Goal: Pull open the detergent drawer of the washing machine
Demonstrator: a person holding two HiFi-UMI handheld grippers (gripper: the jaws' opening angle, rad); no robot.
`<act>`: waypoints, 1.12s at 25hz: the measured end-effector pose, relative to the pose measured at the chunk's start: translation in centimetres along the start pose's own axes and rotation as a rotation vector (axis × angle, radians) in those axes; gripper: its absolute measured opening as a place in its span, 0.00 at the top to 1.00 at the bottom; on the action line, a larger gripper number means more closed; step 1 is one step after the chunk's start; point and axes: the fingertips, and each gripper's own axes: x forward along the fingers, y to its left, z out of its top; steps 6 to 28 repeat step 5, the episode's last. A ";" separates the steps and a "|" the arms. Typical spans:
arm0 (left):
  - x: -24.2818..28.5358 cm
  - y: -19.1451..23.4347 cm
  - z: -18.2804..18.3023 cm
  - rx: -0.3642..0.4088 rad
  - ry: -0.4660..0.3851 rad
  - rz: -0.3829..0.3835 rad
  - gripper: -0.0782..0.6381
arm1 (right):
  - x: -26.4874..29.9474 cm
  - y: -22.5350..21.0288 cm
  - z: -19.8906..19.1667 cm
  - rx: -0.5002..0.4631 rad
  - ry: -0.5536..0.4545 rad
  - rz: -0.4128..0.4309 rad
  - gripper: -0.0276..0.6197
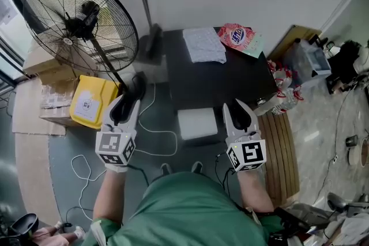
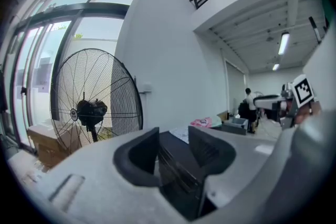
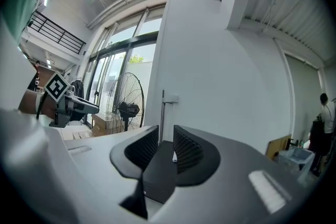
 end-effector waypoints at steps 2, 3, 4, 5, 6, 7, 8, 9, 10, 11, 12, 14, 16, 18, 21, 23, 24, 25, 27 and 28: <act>-0.3 0.1 0.0 0.000 0.000 -0.001 0.66 | -0.1 0.3 0.0 -0.005 -0.003 0.001 0.82; -0.4 0.2 0.0 -0.001 0.000 -0.002 0.66 | -0.2 0.4 0.1 -0.006 -0.004 0.001 0.82; -0.5 0.2 0.0 -0.001 -0.001 -0.002 0.66 | -0.2 0.6 0.1 -0.007 -0.006 0.001 0.82; -0.7 0.3 0.0 -0.002 -0.001 -0.003 0.66 | -0.3 0.7 0.2 -0.008 -0.007 0.001 0.82; -0.7 0.3 0.0 -0.002 -0.001 -0.003 0.66 | -0.3 0.7 0.2 -0.008 -0.007 0.001 0.82; -0.7 0.3 0.0 -0.002 -0.001 -0.003 0.66 | -0.3 0.7 0.2 -0.008 -0.007 0.001 0.82; -0.7 0.3 0.0 -0.002 -0.001 -0.003 0.66 | -0.3 0.7 0.2 -0.008 -0.007 0.001 0.82; -0.7 0.3 0.0 -0.002 -0.001 -0.003 0.66 | -0.3 0.7 0.2 -0.008 -0.007 0.001 0.82; -0.7 0.3 0.0 -0.002 -0.001 -0.003 0.66 | -0.3 0.7 0.2 -0.008 -0.007 0.001 0.82; -0.7 0.3 0.0 -0.002 -0.001 -0.003 0.66 | -0.3 0.7 0.2 -0.008 -0.007 0.001 0.82; -0.7 0.3 0.0 -0.002 -0.001 -0.003 0.66 | -0.3 0.7 0.2 -0.008 -0.007 0.001 0.82; -0.7 0.3 0.0 -0.002 -0.001 -0.003 0.66 | -0.3 0.7 0.2 -0.008 -0.007 0.001 0.82; -0.7 0.3 0.0 -0.002 -0.001 -0.003 0.66 | -0.3 0.7 0.2 -0.008 -0.007 0.001 0.82; -0.7 0.3 0.0 -0.002 -0.001 -0.003 0.66 | -0.3 0.7 0.2 -0.008 -0.007 0.001 0.82; -0.7 0.3 0.0 -0.002 -0.001 -0.003 0.66 | -0.3 0.7 0.2 -0.008 -0.007 0.001 0.82; -0.7 0.3 0.0 -0.002 -0.001 -0.003 0.66 | -0.3 0.7 0.2 -0.008 -0.007 0.001 0.82; -0.7 0.3 0.0 -0.002 -0.001 -0.003 0.66 | -0.3 0.7 0.2 -0.008 -0.007 0.001 0.82; -0.7 0.3 0.0 -0.002 -0.001 -0.003 0.66 | -0.3 0.7 0.2 -0.008 -0.007 0.001 0.82; -0.7 0.3 0.0 -0.002 -0.001 -0.003 0.66 | -0.3 0.7 0.2 -0.008 -0.007 0.001 0.82; -0.7 0.3 0.0 -0.002 -0.001 -0.003 0.66 | -0.3 0.7 0.2 -0.008 -0.007 0.001 0.82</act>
